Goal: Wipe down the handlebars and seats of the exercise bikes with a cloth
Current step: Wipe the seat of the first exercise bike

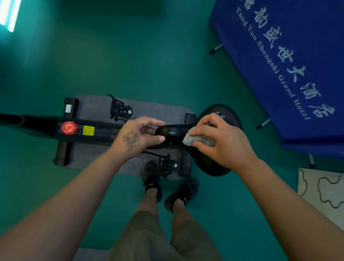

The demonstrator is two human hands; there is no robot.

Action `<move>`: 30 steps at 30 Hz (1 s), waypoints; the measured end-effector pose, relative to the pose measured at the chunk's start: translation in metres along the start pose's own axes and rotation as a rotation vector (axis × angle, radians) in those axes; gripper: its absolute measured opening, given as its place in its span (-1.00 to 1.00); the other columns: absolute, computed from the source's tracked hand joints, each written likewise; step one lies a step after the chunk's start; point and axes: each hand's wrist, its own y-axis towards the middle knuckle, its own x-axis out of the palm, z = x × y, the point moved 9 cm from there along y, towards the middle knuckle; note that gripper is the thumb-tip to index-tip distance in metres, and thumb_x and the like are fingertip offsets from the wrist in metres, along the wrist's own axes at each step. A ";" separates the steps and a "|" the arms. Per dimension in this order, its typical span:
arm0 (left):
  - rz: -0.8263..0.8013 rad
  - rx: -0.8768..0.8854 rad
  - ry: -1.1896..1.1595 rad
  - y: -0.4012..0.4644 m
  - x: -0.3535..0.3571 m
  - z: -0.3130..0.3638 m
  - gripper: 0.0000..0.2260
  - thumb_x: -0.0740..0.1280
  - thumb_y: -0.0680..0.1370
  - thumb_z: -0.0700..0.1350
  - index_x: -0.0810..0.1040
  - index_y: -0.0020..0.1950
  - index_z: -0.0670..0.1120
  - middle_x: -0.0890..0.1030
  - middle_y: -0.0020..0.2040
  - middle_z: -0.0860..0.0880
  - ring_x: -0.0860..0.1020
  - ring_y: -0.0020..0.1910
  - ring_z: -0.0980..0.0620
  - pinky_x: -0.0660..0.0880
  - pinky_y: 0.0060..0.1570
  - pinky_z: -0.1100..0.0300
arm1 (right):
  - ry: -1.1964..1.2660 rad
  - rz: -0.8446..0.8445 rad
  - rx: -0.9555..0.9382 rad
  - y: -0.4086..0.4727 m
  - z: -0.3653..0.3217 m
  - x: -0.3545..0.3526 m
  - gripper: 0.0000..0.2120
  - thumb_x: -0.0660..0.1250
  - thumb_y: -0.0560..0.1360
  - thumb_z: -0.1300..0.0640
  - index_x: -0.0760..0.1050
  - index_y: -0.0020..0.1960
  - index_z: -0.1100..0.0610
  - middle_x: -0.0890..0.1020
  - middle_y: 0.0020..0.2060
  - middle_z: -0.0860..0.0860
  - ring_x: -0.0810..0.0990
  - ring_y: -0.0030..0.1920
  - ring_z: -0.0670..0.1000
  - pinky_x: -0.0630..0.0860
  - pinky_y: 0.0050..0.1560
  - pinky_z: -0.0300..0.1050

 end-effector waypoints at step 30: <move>0.075 0.028 0.051 0.010 -0.001 0.003 -0.93 0.54 0.56 -0.18 0.75 -0.02 -0.01 0.73 -0.12 0.04 0.64 -0.16 0.13 0.55 -0.11 0.38 | -0.152 -0.176 0.033 0.050 -0.031 -0.008 -0.74 0.24 0.64 -0.08 0.65 0.22 -0.18 0.61 0.15 -0.12 0.63 0.15 0.07 0.57 0.01 0.06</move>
